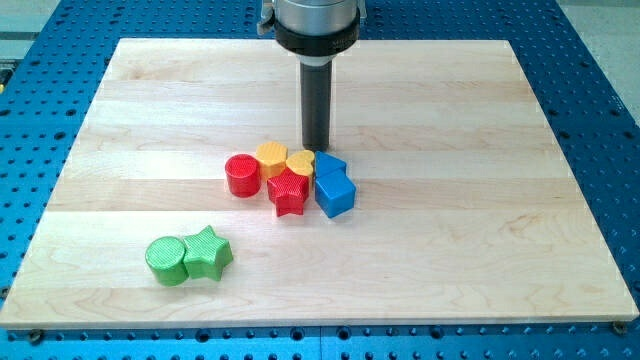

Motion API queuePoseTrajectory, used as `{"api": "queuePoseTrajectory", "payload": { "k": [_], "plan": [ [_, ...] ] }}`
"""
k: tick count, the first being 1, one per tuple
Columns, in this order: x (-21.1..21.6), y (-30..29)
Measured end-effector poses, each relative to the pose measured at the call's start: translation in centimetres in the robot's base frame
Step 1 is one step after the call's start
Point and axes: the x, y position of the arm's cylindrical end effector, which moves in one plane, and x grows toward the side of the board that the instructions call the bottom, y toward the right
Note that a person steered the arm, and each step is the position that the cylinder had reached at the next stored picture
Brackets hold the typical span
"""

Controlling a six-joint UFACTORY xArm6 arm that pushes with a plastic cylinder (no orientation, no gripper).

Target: Move the red circle into the red star

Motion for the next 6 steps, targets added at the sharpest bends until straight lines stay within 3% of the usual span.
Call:
{"api": "queuePoseTrajectory", "payload": {
  "k": [1,2,3,4,6],
  "plan": [
    [-3.2,-3.7],
    [-2.0,-10.4],
    [2.1,-14.1],
    [6.3,-14.8],
    [7.4,-13.1]
  ]
}}
